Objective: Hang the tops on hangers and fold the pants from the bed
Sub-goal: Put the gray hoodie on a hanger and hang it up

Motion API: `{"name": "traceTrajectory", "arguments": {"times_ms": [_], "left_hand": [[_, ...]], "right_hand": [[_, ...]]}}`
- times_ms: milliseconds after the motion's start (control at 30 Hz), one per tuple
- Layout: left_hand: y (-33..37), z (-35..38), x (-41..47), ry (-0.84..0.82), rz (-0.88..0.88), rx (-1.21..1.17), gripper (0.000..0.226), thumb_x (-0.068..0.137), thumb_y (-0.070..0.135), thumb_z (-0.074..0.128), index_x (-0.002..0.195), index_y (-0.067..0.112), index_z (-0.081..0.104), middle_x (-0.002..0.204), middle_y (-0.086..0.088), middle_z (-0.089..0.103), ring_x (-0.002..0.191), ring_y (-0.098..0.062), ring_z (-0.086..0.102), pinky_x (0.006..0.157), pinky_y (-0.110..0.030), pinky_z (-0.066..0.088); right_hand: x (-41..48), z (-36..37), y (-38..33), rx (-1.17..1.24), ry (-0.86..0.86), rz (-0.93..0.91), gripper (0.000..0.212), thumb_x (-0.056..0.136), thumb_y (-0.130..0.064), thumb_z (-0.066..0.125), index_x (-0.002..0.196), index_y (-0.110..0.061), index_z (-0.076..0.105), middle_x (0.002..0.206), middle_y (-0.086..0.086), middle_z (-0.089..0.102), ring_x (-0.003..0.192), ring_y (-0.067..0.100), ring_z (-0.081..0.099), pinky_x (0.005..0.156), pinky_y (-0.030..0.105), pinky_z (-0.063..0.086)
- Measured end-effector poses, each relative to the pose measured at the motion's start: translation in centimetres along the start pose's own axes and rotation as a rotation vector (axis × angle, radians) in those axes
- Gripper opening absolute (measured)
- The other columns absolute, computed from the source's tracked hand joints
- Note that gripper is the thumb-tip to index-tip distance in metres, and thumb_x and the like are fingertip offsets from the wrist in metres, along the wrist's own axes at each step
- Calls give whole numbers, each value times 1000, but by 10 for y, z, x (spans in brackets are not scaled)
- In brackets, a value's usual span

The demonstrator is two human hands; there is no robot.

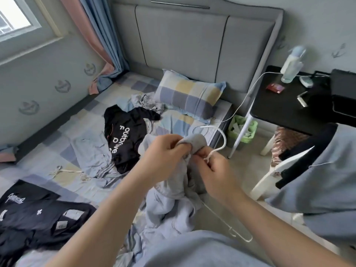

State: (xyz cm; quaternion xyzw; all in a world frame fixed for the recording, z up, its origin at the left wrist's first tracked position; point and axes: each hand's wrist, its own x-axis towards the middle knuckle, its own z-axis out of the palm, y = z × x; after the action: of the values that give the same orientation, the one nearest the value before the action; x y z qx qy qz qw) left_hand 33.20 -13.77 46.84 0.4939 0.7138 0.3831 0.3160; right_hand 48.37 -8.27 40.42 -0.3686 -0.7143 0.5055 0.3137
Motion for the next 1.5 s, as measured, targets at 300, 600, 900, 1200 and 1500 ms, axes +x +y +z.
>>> {"name": "traceTrajectory", "arguments": {"times_ms": [300, 600, 900, 1200, 1500], "left_hand": [[-2, 12, -18, -100, 83, -4, 15, 93, 21, 65, 108, 26, 68, 90, 8, 73, 85, -9, 69, 80, -35, 57], [-20, -17, -15, -101, 394, 705, 54, 87, 71, 40, 124, 41, 65, 130, 15, 51, 128, -15, 37, 104, -38, 30], [-39, -26, -7, -150, 481, 556, 33, 98, 36, 44, 97, 16, 71, 82, 11, 64, 73, -11, 60, 61, -39, 53], [-43, -30, -22, -33, 470, 447, 31, 98, 22, 46, 80, 5, 63, 68, 0, 56, 67, -23, 56, 59, -46, 49], [-34, -27, -22, 45, 435, 379, 30, 100, 7, 52, 70, 5, 56, 60, -4, 52, 55, -22, 48, 52, -43, 43]], "right_hand": [[-12, -18, 0, 226, -20, -69, 16, 96, -23, 56, 81, -22, 61, 53, -12, 45, 44, 6, 34, 45, 22, 28], [-10, -27, 9, 320, -103, -60, 17, 85, -16, 62, 78, -1, 58, 44, -8, 37, 38, 8, 27, 41, 17, 23], [-3, -47, 2, 65, -216, -136, 13, 95, -13, 63, 86, -7, 71, 56, 2, 52, 49, 16, 38, 52, 20, 31], [-20, -61, 28, -130, -165, -113, 20, 99, -36, 57, 85, -30, 70, 69, 1, 64, 60, 19, 55, 61, 34, 46], [-4, -51, 7, -239, -100, -246, 13, 98, -17, 62, 97, -14, 75, 81, 3, 67, 76, 21, 60, 74, 48, 49]]}}
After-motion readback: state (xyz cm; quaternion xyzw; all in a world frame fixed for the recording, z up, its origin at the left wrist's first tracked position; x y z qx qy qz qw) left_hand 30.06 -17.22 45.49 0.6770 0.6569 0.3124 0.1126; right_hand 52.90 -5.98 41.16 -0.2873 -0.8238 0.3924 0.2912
